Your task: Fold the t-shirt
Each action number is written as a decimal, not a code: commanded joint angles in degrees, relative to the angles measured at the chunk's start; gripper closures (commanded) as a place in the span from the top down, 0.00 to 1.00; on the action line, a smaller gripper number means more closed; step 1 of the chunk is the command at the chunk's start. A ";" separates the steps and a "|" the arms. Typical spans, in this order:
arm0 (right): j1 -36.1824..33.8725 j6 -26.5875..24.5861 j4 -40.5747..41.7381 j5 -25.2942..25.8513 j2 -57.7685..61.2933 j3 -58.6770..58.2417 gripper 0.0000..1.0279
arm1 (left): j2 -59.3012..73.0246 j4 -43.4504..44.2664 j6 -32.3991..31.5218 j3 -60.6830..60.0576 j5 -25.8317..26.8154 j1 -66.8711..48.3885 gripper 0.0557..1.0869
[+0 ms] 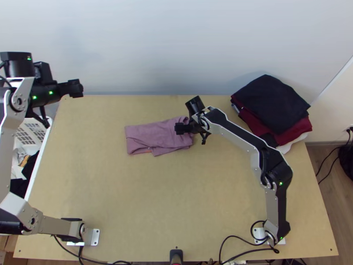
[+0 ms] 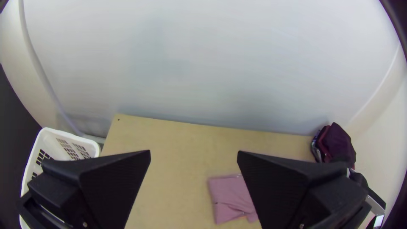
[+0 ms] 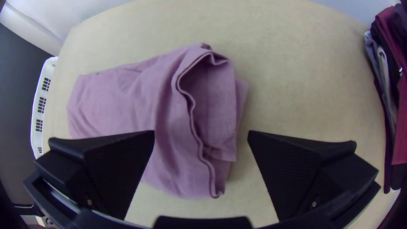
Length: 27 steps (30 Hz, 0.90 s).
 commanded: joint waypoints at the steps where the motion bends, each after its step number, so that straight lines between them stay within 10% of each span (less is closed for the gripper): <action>1: -0.90 -0.75 -0.49 0.51 2.28 1.13 0.97 | -2.10 -0.65 1.11 -1.41 -0.50 1.12 0.96; 20: -4.51 1.36 -0.76 -0.11 0.69 0.43 0.97 | -4.12 -0.65 1.55 -4.84 -0.50 2.88 0.96; 27: -5.65 6.37 -0.67 -11.09 0.52 2.71 0.97 | -4.30 -0.73 2.08 -4.66 -0.50 3.58 0.96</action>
